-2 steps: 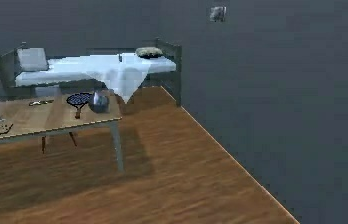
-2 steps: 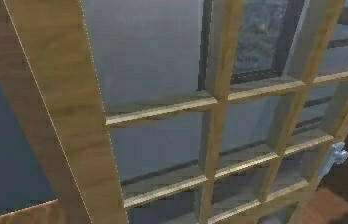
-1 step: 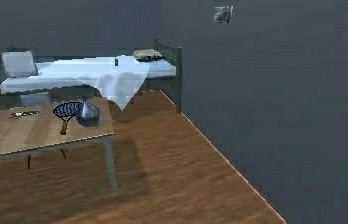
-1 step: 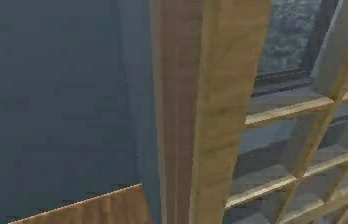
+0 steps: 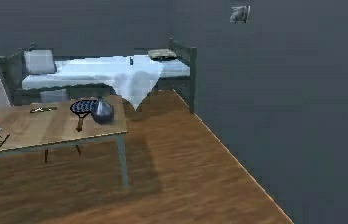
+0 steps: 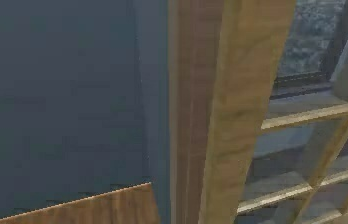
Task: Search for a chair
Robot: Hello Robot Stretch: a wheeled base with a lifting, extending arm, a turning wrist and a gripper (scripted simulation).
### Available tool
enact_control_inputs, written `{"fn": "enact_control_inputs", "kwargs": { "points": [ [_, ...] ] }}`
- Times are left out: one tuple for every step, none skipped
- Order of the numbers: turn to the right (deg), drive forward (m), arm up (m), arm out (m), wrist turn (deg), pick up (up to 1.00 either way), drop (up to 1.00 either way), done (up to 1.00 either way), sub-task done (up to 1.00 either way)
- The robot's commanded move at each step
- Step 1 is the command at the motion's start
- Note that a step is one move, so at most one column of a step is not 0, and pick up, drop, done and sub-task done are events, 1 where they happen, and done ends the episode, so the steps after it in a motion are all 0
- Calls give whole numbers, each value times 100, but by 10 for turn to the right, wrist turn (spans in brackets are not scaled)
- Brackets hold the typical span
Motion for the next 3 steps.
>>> {"fn": "enact_control_inputs", "kwargs": {
  "points": [
    [0, 100, 0, 0, 0, 0, 0, 0, 0],
    [0, 30, 0, 0, 0, 0, 0, 0, 0],
    [-150, 0, 0, 0, 0, 0, 0, 0, 0]
  ]
}}
